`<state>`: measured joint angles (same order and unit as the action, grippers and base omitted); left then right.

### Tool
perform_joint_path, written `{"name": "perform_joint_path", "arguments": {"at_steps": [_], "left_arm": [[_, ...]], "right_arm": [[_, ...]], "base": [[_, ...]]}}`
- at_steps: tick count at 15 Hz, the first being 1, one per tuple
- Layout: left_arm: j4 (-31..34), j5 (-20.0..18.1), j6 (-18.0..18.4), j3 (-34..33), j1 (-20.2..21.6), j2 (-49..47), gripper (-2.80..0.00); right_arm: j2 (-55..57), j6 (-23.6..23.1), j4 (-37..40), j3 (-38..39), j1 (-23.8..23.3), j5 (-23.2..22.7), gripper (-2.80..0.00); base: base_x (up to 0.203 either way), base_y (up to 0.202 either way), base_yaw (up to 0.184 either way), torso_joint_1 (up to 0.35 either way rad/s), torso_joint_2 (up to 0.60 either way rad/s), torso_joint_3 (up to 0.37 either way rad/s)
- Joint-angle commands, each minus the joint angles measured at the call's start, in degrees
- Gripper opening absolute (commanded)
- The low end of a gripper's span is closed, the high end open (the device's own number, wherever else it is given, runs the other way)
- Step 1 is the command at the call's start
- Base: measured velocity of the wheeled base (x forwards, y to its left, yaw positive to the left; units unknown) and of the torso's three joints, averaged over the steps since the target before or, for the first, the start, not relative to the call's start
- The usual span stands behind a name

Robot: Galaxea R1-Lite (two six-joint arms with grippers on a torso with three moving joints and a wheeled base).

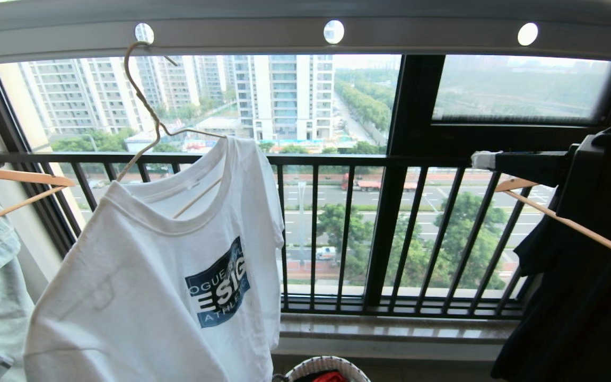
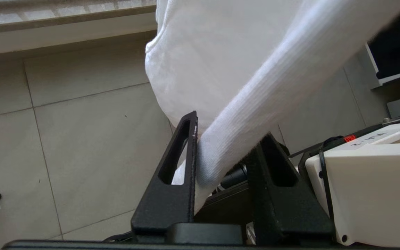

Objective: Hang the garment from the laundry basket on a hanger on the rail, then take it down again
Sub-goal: Take the clothes off the clothes rack

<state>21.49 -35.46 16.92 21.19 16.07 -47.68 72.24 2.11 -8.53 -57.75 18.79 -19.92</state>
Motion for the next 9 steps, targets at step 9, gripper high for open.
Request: {"name": "perform_joint_path", "arguments": {"at_steps": [9], "left_arm": [[13.5, -0.6, -11.1, 9.3, -0.1, 27.0, 0.00]], "right_arm": [[0.4, 0.0, -0.2, -0.2, 0.0, -0.2, -2.80]], "base": [[0.000, 0.000, 0.000, 0.000, 0.00, 0.000]]}}
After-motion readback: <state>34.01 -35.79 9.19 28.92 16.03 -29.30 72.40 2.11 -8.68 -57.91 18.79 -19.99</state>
